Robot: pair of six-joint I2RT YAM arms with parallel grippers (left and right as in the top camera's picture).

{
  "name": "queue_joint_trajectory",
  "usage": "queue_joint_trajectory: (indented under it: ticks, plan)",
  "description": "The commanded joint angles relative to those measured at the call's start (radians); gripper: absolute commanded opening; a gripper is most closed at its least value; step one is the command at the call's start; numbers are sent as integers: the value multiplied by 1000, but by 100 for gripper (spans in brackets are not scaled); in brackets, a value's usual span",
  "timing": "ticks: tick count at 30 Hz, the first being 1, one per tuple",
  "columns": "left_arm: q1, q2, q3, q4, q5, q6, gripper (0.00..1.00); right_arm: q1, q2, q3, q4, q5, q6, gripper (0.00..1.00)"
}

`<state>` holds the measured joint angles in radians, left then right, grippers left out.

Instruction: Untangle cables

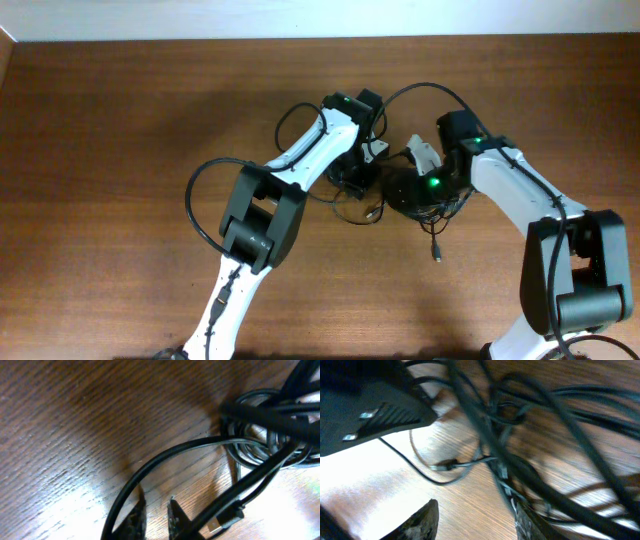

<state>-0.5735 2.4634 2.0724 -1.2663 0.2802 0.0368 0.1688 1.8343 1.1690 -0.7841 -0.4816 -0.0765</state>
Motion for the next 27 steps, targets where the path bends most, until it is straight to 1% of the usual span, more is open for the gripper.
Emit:
queue_joint_trajectory:
  ticks: [1,2,3,4,6,8,9,12,16,18,21,22,24,25,27]
  plan:
    - [35,40,-11,-6,-6,-13,8,53,7,12,8,-31,275,47]
    - [50,41,-11,-10,-6,-15,8,74,7,10,26,-31,356,42]
    - [58,41,-11,-13,-6,-15,8,94,8,7,49,-20,401,40]
    - [60,41,-11,-14,-6,-15,9,111,9,7,59,18,463,39]
    - [60,41,-11,-17,-6,-15,11,163,9,7,75,145,645,39]
    - [59,41,-11,-18,-6,-15,13,209,16,7,109,186,724,39]
    - [59,41,-11,-18,-6,-14,14,233,24,7,130,230,785,37]
    - [58,41,-11,-18,-7,-14,14,265,48,7,182,256,887,35]
    - [59,41,-11,-18,-7,-14,14,270,102,7,230,269,932,32]
    - [58,41,-11,-18,-6,-14,14,270,114,7,261,271,930,23]
    - [57,41,-11,-18,-7,-15,13,270,114,7,268,277,926,4]
    - [57,41,-11,-18,-7,-14,13,269,113,8,265,275,922,4]
    - [57,41,-11,-18,-7,-14,12,261,81,8,246,265,865,4]
    - [57,41,-11,-18,-7,-14,12,253,50,8,246,257,833,4]
    - [57,41,-11,-18,-7,-14,12,226,-15,8,248,257,820,4]
